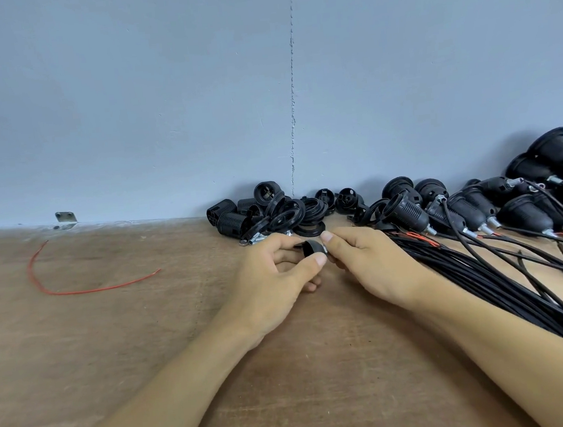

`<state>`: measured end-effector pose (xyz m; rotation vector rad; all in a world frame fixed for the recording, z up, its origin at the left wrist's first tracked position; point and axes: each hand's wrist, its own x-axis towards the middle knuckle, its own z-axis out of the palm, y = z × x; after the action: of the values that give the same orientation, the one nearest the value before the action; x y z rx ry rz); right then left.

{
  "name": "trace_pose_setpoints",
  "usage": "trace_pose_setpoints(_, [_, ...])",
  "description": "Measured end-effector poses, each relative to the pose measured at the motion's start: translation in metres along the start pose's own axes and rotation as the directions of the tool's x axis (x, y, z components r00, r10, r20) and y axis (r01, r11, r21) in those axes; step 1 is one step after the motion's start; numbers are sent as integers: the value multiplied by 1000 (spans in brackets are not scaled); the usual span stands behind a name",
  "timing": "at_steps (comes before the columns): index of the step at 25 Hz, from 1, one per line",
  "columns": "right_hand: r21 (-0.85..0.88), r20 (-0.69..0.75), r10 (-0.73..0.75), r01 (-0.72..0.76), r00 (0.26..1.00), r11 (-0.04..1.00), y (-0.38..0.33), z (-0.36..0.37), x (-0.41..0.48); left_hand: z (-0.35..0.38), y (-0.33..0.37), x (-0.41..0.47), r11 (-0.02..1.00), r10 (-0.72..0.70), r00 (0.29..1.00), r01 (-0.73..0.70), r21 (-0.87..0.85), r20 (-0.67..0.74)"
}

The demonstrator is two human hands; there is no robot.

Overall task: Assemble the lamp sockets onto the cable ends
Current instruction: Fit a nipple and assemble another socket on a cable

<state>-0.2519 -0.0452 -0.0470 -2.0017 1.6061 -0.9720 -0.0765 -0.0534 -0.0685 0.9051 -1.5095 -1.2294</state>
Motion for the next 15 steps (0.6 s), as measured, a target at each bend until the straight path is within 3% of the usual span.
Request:
trace_pose_setpoints(3, [-42,-64,35,-38,997,998,-3,1,-2,0,2,-3,988,81,995,-71,136,-63])
trace_pose_setpoints(5, [-290,-98,63,-89,993,953,-6,-8,3,-1,0,-1,981,106,985,-81,179,-134])
trace_pose_setpoints(8, [-559,-88,269,-271,959,784,-14,-48,11,-2,-3,1,978,98,982,-65,197,-164])
trace_pose_setpoints(12, [-756,-3,551,-362,835,545,-24,-81,-3,3,-3,0,931,139,987,-102,350,-83])
trace_pose_setpoints(15, [-848,-111,422,-307,900,432,-25,-64,-11,3,-1,-2,900,165,985,-130,415,-51])
